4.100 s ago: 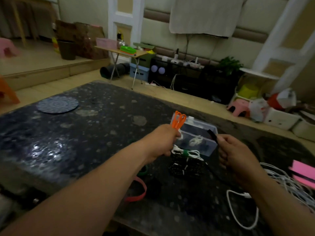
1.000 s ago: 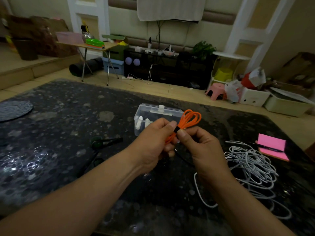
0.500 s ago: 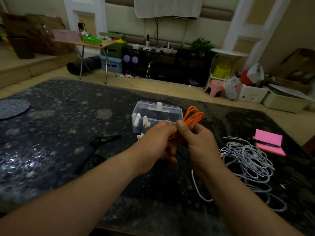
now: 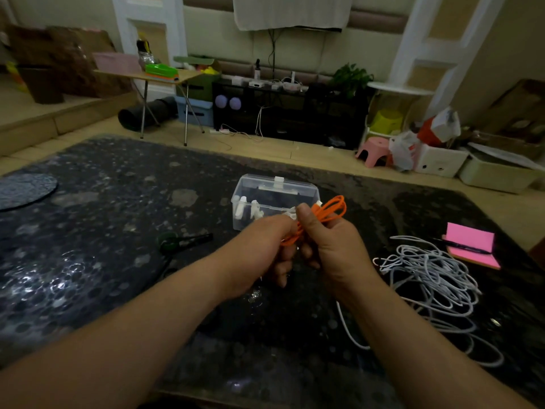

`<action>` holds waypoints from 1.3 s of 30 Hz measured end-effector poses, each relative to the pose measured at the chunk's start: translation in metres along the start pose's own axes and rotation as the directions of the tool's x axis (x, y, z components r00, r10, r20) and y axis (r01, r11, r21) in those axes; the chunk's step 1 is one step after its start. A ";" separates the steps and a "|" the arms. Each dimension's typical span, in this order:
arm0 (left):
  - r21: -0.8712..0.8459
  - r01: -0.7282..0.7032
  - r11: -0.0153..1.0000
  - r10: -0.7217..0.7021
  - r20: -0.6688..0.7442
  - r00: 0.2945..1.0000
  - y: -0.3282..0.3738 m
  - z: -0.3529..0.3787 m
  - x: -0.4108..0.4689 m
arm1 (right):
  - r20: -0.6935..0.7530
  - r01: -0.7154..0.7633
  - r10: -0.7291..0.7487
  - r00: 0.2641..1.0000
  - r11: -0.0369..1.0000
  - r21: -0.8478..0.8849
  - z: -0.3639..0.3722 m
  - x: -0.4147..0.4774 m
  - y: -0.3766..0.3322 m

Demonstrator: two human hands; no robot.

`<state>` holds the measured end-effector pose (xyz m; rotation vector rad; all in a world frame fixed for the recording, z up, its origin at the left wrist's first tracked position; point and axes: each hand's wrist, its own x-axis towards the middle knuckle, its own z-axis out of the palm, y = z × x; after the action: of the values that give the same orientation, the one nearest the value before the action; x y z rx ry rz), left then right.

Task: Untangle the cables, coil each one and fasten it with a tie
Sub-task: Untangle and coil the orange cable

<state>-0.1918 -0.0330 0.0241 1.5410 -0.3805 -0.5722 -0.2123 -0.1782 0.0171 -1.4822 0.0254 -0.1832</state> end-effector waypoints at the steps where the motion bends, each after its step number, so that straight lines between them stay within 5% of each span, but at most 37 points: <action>1: 0.160 -0.068 0.985 0.075 -0.040 0.996 -0.002 0.003 -0.002 | -0.029 -0.010 0.011 1.000 0.999 0.031 0.000 0.001 0.002; 4: 0.446 -0.218 0.868 0.275 -0.068 0.959 -0.011 0.009 -0.003 | -0.050 -0.061 0.068 0.996 0.990 0.124 -0.001 0.002 0.004; 10: 0.263 -0.162 0.951 0.153 0.052 0.987 -0.007 -0.016 0.001 | 0.070 -0.183 0.172 0.983 0.963 0.199 -0.009 -0.002 0.005; 19: 0.475 -0.219 0.852 0.292 -0.085 0.953 -0.001 -0.043 0.004 | 0.059 -0.218 0.210 0.976 0.956 0.195 -0.012 0.006 0.004; 23: 0.642 -0.177 0.746 0.327 -0.121 0.937 -0.009 -0.069 0.010 | 0.047 -0.174 0.186 0.981 0.966 -0.194 -0.030 0.014 0.009; 26: 0.790 -0.140 0.597 0.325 -0.078 0.942 -0.025 -0.079 0.014 | 0.020 -0.074 0.107 0.994 0.798 -0.597 -0.029 0.015 0.024; 33: 0.879 -0.140 0.456 0.456 -0.096 0.885 -0.045 -0.081 0.036 | -0.051 0.092 -0.178 0.983 0.710 -0.698 -0.020 0.030 0.046; 39: 0.954 -0.017 0.298 0.320 -0.083 0.944 -0.069 -0.079 0.052 | 0.095 0.103 -0.041 0.995 0.339 -0.935 -0.020 0.037 0.070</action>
<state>-0.1121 0.0065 -0.0515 2.6713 -0.7558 0.1575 -0.1712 -0.1974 -0.0506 -2.7100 0.0210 -0.2104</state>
